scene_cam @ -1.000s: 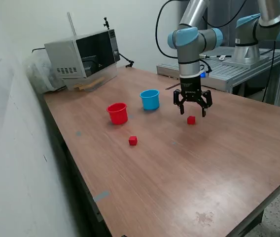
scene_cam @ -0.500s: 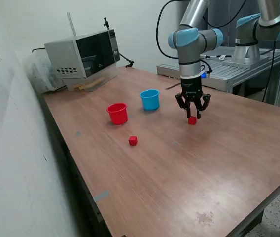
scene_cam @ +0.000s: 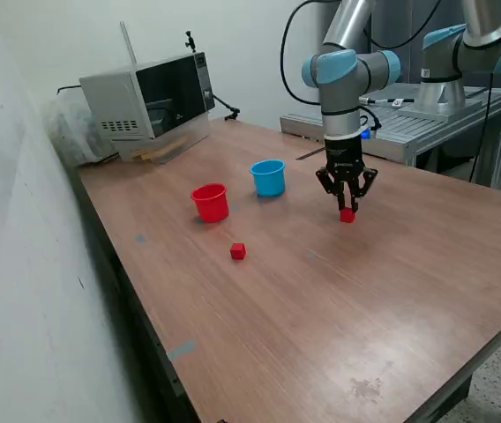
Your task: Place red objects in the red bin, and blue objects in the blue bin.
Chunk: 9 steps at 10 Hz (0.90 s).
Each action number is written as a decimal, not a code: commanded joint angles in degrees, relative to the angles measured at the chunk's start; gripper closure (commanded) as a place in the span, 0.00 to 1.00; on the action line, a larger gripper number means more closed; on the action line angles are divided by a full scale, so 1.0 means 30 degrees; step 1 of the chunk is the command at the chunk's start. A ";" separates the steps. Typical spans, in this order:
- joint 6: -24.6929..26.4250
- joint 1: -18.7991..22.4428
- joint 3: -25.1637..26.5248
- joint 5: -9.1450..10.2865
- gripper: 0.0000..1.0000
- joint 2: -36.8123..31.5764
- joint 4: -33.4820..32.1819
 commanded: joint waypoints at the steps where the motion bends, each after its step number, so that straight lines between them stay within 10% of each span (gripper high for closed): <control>1: -0.0025 -0.0001 -0.0031 -0.0290 1.00 -0.0158 0.0054; 9: 0.0004 0.0292 -0.0207 -0.0963 1.00 -0.5721 0.2629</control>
